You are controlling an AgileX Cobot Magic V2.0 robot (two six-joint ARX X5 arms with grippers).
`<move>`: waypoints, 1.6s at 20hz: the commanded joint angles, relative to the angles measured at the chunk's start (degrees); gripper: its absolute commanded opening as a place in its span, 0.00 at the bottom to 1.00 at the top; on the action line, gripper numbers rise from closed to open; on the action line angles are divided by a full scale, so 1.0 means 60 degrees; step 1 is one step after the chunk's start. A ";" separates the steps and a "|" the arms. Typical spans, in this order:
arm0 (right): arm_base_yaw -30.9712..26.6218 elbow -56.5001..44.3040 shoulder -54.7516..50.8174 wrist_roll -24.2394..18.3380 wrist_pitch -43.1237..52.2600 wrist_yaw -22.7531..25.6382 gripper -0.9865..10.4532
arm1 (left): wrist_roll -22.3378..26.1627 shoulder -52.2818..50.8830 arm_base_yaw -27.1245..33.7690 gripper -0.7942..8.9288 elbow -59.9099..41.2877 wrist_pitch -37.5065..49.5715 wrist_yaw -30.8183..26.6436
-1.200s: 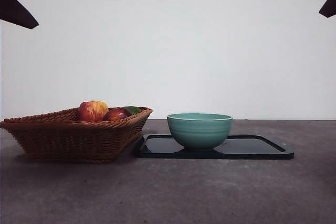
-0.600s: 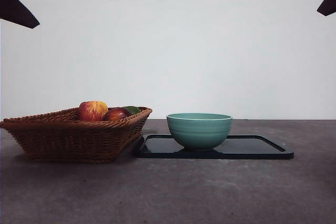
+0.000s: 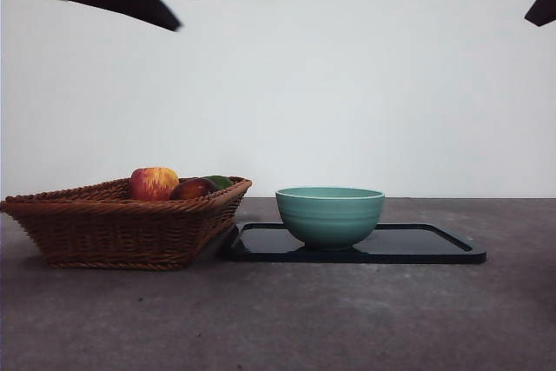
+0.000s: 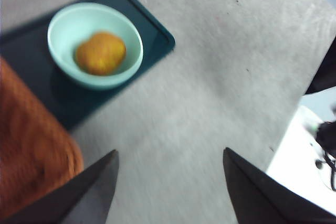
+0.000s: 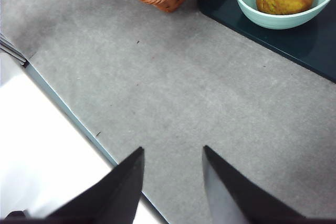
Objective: Pick up the wifruite, put it on the bowl, pick up the plate, put it on desk
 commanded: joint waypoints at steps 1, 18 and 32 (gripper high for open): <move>0.0069 0.0095 -0.0040 -0.0076 0.0091 -0.0033 0.24 | 0.0572 0.1249 -0.0215 0.40 0.1373 0.0080 -0.0160; 0.0069 0.0095 -0.0044 0.0015 0.0069 -0.0033 0.24 | 0.3147 0.7369 -0.1071 0.40 0.5173 0.1555 -0.1330; 0.0080 0.0091 -0.0044 0.0226 -0.0229 -0.0495 0.24 | 0.4095 0.8528 -0.1213 0.40 0.5173 0.2040 -0.2106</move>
